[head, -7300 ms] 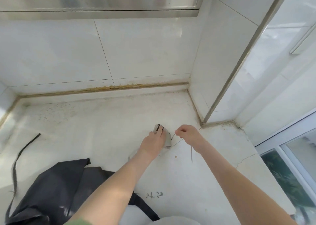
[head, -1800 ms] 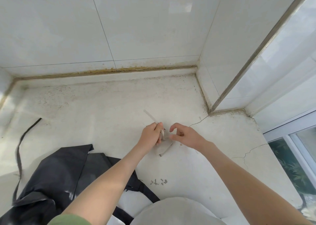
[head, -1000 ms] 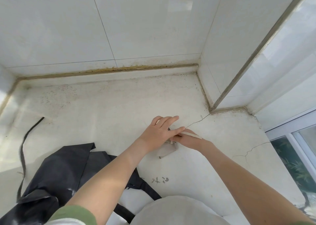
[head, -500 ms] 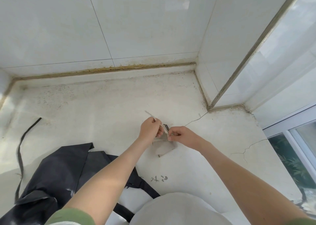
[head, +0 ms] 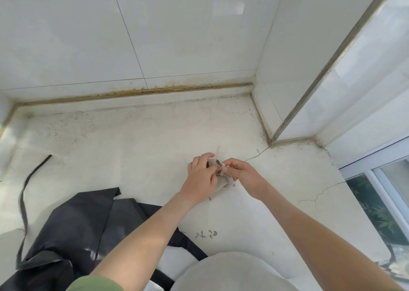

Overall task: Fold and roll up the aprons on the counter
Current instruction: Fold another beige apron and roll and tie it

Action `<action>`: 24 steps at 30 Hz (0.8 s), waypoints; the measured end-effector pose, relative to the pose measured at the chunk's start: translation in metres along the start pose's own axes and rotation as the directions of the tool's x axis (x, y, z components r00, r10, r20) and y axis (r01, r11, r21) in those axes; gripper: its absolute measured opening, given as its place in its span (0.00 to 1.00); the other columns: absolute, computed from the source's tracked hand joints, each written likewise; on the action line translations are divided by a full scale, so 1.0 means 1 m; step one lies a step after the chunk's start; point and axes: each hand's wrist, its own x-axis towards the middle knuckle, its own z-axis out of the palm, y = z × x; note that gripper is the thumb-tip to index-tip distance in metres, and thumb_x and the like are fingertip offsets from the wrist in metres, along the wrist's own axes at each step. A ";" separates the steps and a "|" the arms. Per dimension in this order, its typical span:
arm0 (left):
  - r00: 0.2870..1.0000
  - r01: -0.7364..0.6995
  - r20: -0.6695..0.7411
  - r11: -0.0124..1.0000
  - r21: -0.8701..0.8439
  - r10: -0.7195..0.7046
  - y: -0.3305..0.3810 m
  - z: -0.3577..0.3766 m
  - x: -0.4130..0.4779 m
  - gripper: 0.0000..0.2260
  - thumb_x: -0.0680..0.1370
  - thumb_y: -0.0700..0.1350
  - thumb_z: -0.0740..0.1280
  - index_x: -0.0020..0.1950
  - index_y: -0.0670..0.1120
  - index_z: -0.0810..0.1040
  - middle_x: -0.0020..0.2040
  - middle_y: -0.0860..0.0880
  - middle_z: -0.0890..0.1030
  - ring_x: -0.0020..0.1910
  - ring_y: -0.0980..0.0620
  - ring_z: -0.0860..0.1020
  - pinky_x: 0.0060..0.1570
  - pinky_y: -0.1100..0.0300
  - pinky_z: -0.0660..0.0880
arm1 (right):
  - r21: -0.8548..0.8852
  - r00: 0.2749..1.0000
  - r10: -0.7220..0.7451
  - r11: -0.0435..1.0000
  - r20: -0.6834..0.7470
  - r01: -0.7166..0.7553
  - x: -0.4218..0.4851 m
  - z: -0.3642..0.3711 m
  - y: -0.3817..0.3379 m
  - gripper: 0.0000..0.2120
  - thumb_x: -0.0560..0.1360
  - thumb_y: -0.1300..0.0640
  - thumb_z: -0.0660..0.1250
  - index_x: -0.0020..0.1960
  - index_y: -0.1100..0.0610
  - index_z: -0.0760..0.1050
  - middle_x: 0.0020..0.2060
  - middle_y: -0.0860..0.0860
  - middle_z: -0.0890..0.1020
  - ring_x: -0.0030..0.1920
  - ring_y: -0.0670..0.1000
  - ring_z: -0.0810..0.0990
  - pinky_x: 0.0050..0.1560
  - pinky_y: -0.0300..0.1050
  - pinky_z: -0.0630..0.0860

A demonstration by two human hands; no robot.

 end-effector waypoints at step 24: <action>0.887 0.384 0.383 0.870 -0.308 -0.256 0.003 -0.015 0.012 0.14 0.80 0.47 0.63 0.38 0.41 0.78 0.39 0.45 0.77 0.39 0.54 0.72 0.42 0.59 0.66 | -0.121 0.990 0.068 0.991 0.122 -0.053 -0.006 0.008 0.018 0.25 0.78 0.64 0.62 0.72 0.46 0.66 0.35 0.39 0.75 0.38 0.43 0.67 0.38 0.36 0.62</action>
